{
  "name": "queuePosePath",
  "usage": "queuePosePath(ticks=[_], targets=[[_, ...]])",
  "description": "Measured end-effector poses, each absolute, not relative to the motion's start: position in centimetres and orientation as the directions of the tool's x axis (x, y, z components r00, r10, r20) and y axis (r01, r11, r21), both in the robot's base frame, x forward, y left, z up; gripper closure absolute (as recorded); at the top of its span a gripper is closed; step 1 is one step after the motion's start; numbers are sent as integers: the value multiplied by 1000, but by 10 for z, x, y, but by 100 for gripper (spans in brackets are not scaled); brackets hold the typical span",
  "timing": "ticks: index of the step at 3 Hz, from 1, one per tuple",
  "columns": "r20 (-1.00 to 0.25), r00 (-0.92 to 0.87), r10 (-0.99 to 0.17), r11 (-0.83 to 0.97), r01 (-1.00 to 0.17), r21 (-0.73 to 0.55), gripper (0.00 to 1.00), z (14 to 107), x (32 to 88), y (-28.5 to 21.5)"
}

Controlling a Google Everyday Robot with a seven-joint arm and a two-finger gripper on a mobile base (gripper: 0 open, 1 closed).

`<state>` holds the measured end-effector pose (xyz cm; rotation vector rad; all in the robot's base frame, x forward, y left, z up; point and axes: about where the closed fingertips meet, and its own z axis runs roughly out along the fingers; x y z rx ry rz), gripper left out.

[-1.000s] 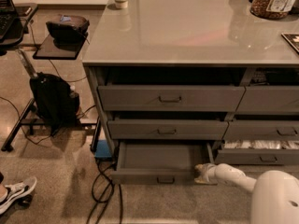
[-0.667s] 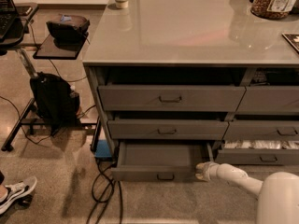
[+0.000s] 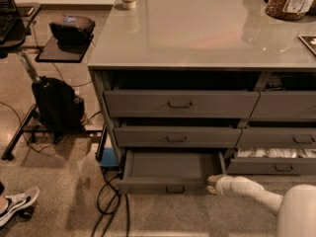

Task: Open bottom drawer

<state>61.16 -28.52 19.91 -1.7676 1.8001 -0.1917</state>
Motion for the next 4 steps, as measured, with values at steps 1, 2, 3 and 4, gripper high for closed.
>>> queuePosePath(ticks=[1, 2, 3, 4], targets=[[-317, 55, -947, 118, -858, -500, 100, 200, 593, -287], [-316, 35, -948, 137, -852, -505, 100, 200, 581, -289], [-316, 11, -949, 159, -847, -508, 100, 204, 573, -294], [-319, -27, -947, 195, -840, -507, 100, 203, 548, -296]])
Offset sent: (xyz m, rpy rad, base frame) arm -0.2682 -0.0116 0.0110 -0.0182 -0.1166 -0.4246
